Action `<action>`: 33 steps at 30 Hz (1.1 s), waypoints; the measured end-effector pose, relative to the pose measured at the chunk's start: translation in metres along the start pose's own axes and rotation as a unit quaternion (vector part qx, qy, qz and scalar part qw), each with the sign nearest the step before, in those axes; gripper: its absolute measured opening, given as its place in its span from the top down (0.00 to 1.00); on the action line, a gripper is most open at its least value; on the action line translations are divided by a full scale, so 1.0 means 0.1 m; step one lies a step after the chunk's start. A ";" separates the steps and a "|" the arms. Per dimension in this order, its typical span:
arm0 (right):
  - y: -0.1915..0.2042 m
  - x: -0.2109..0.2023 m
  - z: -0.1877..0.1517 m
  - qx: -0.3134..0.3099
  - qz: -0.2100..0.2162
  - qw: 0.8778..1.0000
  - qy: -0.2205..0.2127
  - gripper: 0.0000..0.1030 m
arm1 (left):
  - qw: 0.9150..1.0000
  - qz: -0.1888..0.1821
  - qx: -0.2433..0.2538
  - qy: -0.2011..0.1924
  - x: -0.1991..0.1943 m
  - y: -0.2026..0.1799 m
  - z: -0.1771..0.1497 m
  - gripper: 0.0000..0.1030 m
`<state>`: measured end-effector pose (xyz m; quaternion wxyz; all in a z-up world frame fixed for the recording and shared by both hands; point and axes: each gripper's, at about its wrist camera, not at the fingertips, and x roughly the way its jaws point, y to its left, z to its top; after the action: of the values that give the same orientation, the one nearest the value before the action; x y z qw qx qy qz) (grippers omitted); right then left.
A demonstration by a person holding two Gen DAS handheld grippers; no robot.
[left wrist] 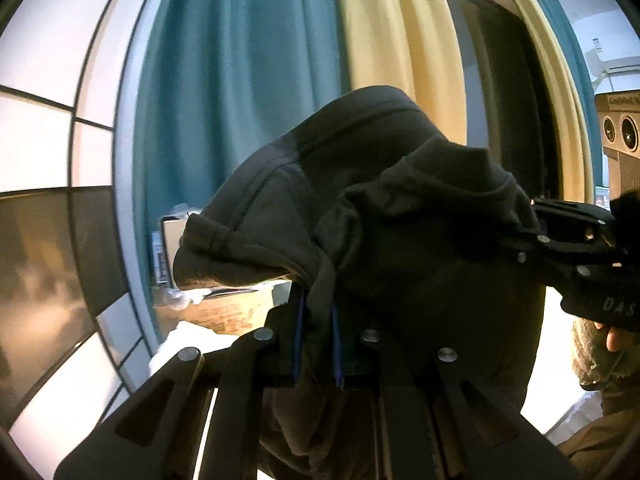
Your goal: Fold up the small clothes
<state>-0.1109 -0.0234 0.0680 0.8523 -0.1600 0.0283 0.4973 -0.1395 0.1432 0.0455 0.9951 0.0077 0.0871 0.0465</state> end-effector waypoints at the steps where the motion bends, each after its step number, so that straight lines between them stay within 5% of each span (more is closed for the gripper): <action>1: 0.02 0.04 0.00 0.000 0.005 1.000 0.001 0.81 | 1.000 0.002 0.000 0.004 0.01 0.03 -0.02 0.90; 33: -1.04 1.05 -1.08 0.140 -0.030 0.980 0.141 0.80 | 0.985 -0.059 -0.007 0.160 1.60 -0.25 -0.49 0.90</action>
<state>0.0434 -0.0149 -0.0304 0.8685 -0.1084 0.2121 0.4347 0.0110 0.1338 -0.0307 0.9693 -0.0123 0.2455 -0.0107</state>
